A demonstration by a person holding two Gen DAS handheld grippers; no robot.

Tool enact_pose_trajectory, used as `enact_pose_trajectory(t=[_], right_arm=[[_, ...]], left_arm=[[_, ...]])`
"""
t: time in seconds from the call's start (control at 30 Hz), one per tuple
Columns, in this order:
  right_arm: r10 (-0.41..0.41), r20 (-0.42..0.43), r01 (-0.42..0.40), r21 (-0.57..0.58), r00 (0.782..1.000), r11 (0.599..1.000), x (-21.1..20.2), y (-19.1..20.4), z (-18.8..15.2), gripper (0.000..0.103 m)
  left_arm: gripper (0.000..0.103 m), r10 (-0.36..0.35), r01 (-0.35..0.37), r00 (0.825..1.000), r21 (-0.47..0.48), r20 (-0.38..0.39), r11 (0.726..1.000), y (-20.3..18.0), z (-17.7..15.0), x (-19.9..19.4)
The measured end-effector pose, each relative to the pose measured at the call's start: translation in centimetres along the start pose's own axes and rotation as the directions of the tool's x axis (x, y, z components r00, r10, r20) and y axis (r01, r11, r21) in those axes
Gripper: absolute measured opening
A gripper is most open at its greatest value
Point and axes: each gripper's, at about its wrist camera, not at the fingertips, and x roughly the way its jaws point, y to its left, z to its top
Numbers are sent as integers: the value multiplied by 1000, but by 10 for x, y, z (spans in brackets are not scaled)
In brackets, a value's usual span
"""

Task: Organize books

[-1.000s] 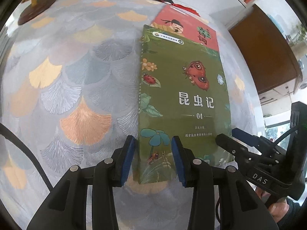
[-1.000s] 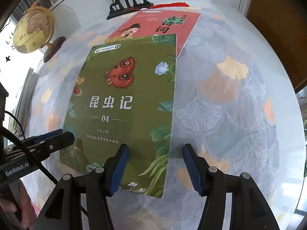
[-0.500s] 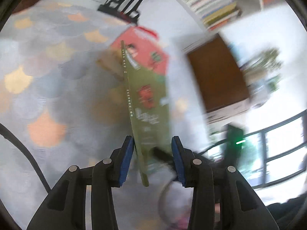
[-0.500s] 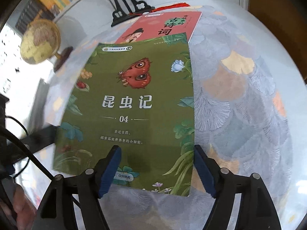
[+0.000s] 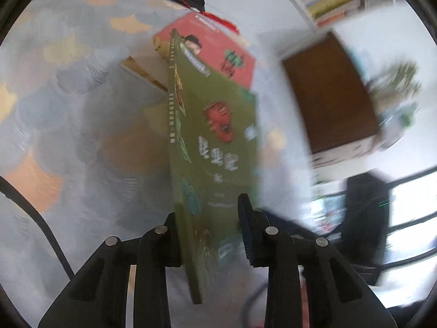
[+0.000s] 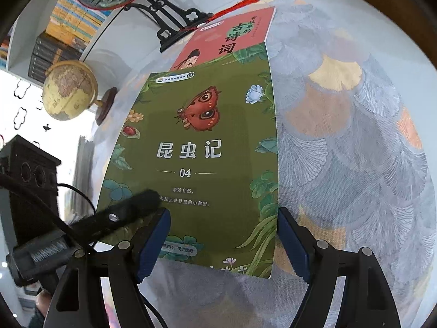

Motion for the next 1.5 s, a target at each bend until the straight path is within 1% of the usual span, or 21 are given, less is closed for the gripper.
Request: enact_pose_trajectory(t=[0.03, 0.1, 0.13, 0.27, 0.3, 0.33, 0.37, 0.43, 0.47, 0.5, 0.53, 0.57, 0.6, 0.63, 0.7, 0.8, 0.87, 0.93, 1.1, 1.3, 1.5], right_arm=[[26, -12, -26, 12, 1000, 1000, -1, -4, 1, 78], [102, -30, -100, 57, 994, 993, -1, -12, 5, 83], [168, -31, -164, 99, 985, 981, -1, -20, 6, 88], [344, -10, -332, 247, 939, 911, 2, -46, 9, 88], [365, 0, -352, 264, 931, 898, 2, -50, 9, 75], [375, 12, -364, 273, 927, 891, 1, -52, 8, 57], [384, 13, -372, 280, 923, 885, 2, -54, 7, 53], [358, 17, -349, 270, 934, 897, 0, -56, 6, 35], [339, 10, -330, 249, 941, 910, -1, -54, 7, 34], [301, 1, -294, 215, 954, 931, -3, -50, 7, 33], [264, -4, -259, 177, 964, 949, -6, -48, 8, 31], [217, -10, -215, 125, 976, 969, -9, -42, 9, 31], [156, -16, -155, 53, 988, 987, -11, -33, 9, 29], [120, -18, -120, 6, 993, 993, -12, -26, 9, 27], [63, -20, -65, -84, 998, 994, -15, -15, 8, 27], [-8, 15, 11, -203, 1000, 979, -22, 3, 3, 27], [-34, 28, 40, -252, 999, 967, -23, 6, 0, 27], [-52, 38, 60, -281, 998, 958, -25, 6, -4, 27], [-60, 30, 66, -332, 998, 941, -36, -1, -16, 26], [-71, 48, 85, -453, 996, 888, -53, 18, -37, 26], [-36, 69, 67, -528, 997, 847, -66, 42, -46, 26]], left_arm=[[27, -71, 71, 997, -42, -3, 997, 3, 3, -4], [27, -153, 152, 988, -82, -6, 985, 3, 8, -7], [27, -183, 181, 983, -91, -12, 979, 2, 10, -7], [27, -275, 266, 961, -180, -29, 947, 4, 13, 2], [27, -259, 248, 965, -180, -39, 952, 3, 13, 6], [27, -222, 211, 974, -163, -49, 964, 1, 12, 7], [27, -184, 174, 981, -141, -59, 975, -1, 11, 6], [27, -66, 57, 993, -89, -97, 994, -5, 11, 9], [27, 26, -30, 993, -37, -112, 999, -10, 9, 11], [27, 85, -86, 990, -1, -116, 996, -13, 8, 12], [27, 186, -180, 975, 63, -119, 982, -20, 5, 15], [27, 248, -236, 961, 104, -122, 966, -24, 1, 18], [27, 323, -303, 939, 160, -116, 939, -31, -5, 23], [27, 357, -333, 928, 193, -107, 923, -37, -9, 26], [27, 390, -361, 917, 240, -85, 901, -45, -16, 30], [27, 395, -364, 918, 306, -45, 880, -62, -30, 32], [27, 379, -352, 925, 348, -10, 869, -76, -43, 27], [27, 382, -360, 924, 377, 17, 853, -83, -51, 23], [27, 352, -348, 934, 372, 61, 861, -89, -67, 7], [27, 349, -373, 928, 372, 131, 850, -96, -79, -10], [27, 335, -383, 922, 343, 193, 857, -92, -88, -40]])
